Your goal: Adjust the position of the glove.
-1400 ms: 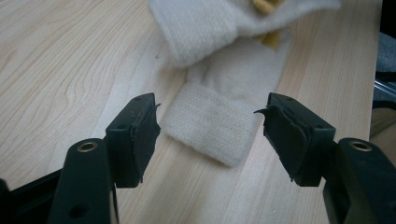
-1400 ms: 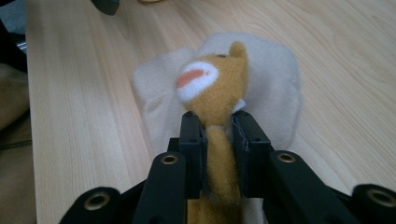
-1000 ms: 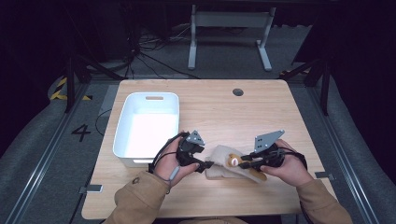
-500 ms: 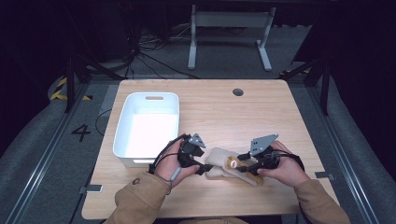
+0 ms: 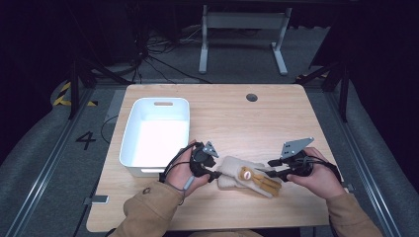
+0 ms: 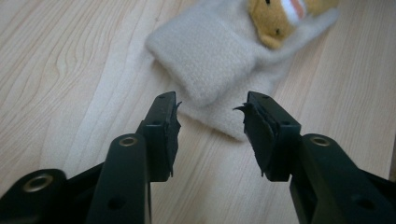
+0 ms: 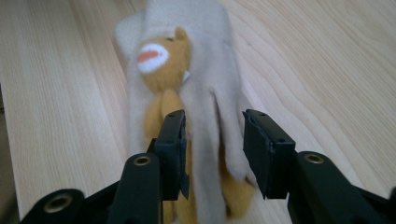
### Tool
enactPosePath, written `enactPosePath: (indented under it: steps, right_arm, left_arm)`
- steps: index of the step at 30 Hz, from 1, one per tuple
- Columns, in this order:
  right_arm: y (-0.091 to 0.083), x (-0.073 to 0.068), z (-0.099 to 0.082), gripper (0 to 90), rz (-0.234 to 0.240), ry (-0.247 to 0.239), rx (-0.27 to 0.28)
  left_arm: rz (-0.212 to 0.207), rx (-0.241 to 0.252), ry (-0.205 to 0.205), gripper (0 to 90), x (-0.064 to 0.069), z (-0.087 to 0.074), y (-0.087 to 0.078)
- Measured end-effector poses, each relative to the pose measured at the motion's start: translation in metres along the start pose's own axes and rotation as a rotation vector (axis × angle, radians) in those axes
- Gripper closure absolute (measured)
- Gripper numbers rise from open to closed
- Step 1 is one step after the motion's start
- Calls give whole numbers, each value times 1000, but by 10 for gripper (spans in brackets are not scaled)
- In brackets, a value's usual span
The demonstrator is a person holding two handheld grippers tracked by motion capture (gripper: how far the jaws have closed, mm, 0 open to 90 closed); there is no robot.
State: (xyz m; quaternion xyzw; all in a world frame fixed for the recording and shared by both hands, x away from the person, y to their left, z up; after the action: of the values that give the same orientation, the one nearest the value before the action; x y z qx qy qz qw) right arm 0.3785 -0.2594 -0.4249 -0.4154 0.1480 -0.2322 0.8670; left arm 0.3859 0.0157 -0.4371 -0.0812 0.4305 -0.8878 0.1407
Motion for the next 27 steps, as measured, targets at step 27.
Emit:
enactPosePath:
  steps: [27]
  right_arm:
    - [-3, 8, -36, 614, 17, 82, -247]
  left_arm:
    - [-40, -10, -31, 503, -1, -1, 15]
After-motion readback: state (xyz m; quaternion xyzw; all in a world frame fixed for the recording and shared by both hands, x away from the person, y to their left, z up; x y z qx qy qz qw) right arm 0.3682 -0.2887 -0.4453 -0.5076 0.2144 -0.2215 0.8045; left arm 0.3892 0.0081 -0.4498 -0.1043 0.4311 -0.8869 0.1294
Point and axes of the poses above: each handheld gripper's, and its own axes: y roughly forward along the jaws, z roughly out of its top, x roughly to its right, the point moved 4 cm from there along y, roughly forward along the jaws, and after that the axes turned 8 degrees about y, right-handed, at the moved point
